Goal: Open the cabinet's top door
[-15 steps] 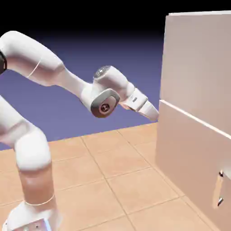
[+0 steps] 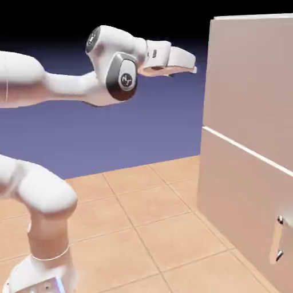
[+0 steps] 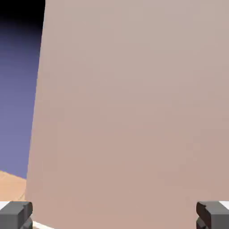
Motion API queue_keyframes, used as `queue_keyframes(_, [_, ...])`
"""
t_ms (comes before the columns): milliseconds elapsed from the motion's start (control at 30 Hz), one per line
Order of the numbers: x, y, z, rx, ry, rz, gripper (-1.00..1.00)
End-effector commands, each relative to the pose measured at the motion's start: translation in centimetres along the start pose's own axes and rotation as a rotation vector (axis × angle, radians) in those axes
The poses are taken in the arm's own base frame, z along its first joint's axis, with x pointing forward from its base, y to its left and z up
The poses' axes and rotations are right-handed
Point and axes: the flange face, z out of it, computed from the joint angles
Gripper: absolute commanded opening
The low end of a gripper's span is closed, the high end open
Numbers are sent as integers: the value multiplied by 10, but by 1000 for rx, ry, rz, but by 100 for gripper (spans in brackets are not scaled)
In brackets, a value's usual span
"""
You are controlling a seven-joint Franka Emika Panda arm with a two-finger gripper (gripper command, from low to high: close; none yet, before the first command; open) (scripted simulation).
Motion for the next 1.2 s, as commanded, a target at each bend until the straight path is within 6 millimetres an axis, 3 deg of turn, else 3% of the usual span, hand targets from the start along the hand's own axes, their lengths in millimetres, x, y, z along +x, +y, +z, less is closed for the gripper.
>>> queue_keyframes(0, [10,3,-9,17,23,-5,0])
queue_keyframes(100, [38,17,-32,62,90,-9,0])
queue_keyframes(233, [70,50,-53,104,172,7,0])
queue_keyframes(433, [104,122,-53,131,264,68,0])
queue_keyframes(633, [112,207,-7,117,306,158,0])
queue_keyframes(767, [97,262,47,87,299,221,0])
queue_keyframes(867, [73,296,99,56,275,264,0])
queue_keyframes(933, [73,297,99,56,274,265,0])
queue_keyframes(1067, [86,296,147,56,274,265,0])
queue_keyframes(1100, [86,296,147,56,274,265,-100])
queue_keyframes(1167, [82,293,139,39,287,267,-100])
